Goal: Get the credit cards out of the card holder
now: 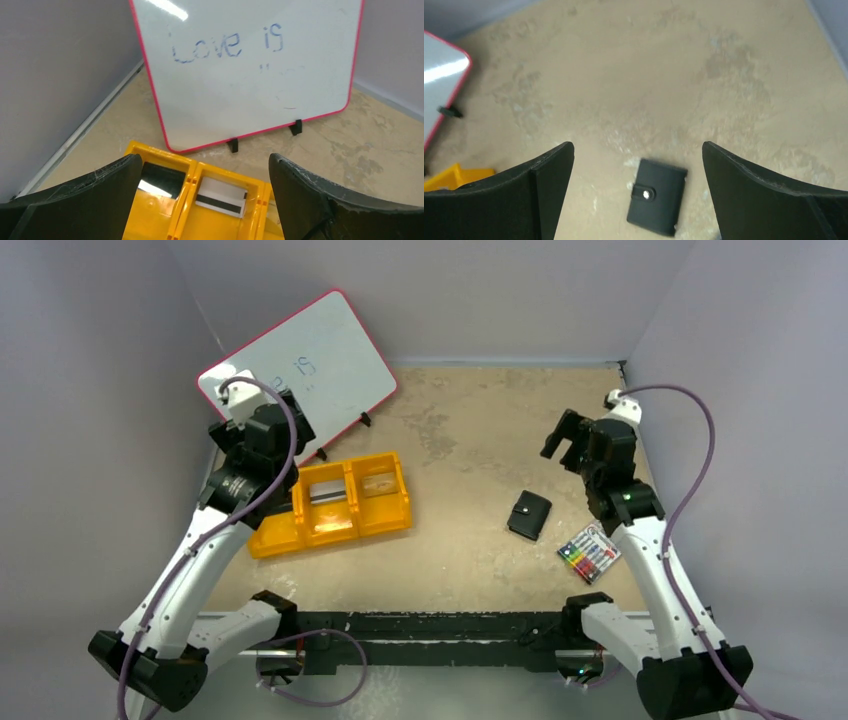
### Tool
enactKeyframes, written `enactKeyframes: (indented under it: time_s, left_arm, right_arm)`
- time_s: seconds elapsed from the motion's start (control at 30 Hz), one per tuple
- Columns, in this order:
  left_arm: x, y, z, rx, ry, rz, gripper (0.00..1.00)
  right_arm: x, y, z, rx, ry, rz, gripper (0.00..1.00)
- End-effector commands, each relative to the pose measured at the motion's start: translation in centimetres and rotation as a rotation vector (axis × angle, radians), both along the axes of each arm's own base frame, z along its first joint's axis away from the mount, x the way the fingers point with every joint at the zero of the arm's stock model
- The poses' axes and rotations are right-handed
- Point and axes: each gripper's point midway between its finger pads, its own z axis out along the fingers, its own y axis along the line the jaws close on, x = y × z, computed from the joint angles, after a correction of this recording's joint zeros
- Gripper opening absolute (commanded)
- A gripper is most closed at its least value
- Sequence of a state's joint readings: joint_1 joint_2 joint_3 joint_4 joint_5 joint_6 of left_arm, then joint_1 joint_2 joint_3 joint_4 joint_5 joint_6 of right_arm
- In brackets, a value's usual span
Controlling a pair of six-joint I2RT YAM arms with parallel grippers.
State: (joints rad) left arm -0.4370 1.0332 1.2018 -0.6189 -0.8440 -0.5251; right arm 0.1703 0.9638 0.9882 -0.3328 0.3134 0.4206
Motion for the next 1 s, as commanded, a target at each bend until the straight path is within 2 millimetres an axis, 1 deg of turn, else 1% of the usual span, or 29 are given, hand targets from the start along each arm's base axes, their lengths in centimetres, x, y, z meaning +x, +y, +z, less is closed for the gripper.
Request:
enactKeyframes:
  time_s: [0.0, 0.07, 0.13, 0.2, 0.23, 0.3, 0.43, 0.47, 0.53, 0.6, 0.7, 0.8, 0.83, 0.87, 0.97]
  left_arm:
    - [-1.1, 1.9, -1.2, -0.093, -0.048, 0.068, 0.99]
    - [-1.7, 2.6, -2.7, -0.129, -0.040, 0.106, 0.99]
    - [-1.8, 2.3, -4.1, -0.169, -0.017, 0.086, 0.99]
    - [-1.8, 1.8, -5.5, -0.218, 0.011, 0.071, 0.99]
    - [-1.7, 1.4, -6.3, -0.240, 0.036, 0.060, 1.00]
    - [-1.3, -0.1, -7.6, -0.258, 0.095, -0.027, 1.00]
    - [-0.6, -3.1, -9.9, -0.354, 0.168, -0.153, 1.00]
    - [-0.5, -3.6, -9.9, -0.379, 0.157, -0.171, 1.00]
    - [-0.6, -4.4, -9.7, -0.438, 0.122, -0.201, 1.00]
    - [-1.1, -4.3, -9.1, -0.478, 0.060, -0.197, 1.00]
    - [-2.3, -3.2, -7.8, -0.505, -0.040, -0.160, 1.00]
    - [-3.8, -1.7, -6.8, -0.483, -0.085, -0.119, 1.00]
    - [-4.2, -1.2, -6.4, -0.473, -0.097, -0.101, 1.00]
    - [-4.6, -0.7, -6.0, -0.464, -0.107, -0.080, 1.00]
    - [-5.5, 0.7, -5.2, -0.445, -0.129, -0.021, 1.00]
  right_arm:
    - [-0.9, 1.8, -2.8, 0.097, 0.003, 0.110, 1.00]
    - [-1.4, 3.2, -4.8, 0.145, 0.021, 0.190, 1.00]
    - [-2.0, 5.0, -6.5, 0.204, 0.036, 0.286, 1.00]
    - [-2.4, 6.7, -7.6, 0.261, 0.048, 0.373, 0.99]
    - [-2.7, 7.6, -8.3, 0.284, 0.063, 0.417, 0.99]
    - [-3.1, 9.5, -9.3, 0.310, 0.089, 0.497, 0.99]
    - [-3.4, 13.0, -10.5, 0.328, 0.148, 0.626, 0.99]
    - [-3.4, 14.0, -10.6, 0.321, 0.159, 0.654, 0.99]
    - [-3.5, 16.5, -11.1, 0.297, 0.192, 0.722, 0.99]
    - [-3.7, 18.7, -11.9, 0.279, 0.235, 0.762, 0.99]
    - [-3.8, 22.2, -12.6, 0.261, 0.271, 0.827, 0.99]
    - [-3.6, 25.8, -12.9, 0.214, 0.284, 0.884, 1.00]
    - [-3.3, 27.2, -12.6, 0.199, 0.277, 0.904, 1.00]
    - [-3.0, 28.5, -13.0, 0.180, 0.292, 0.913, 1.00]
    - [-1.3, 31.0, -13.5, 0.105, 0.309, 0.872, 1.00]
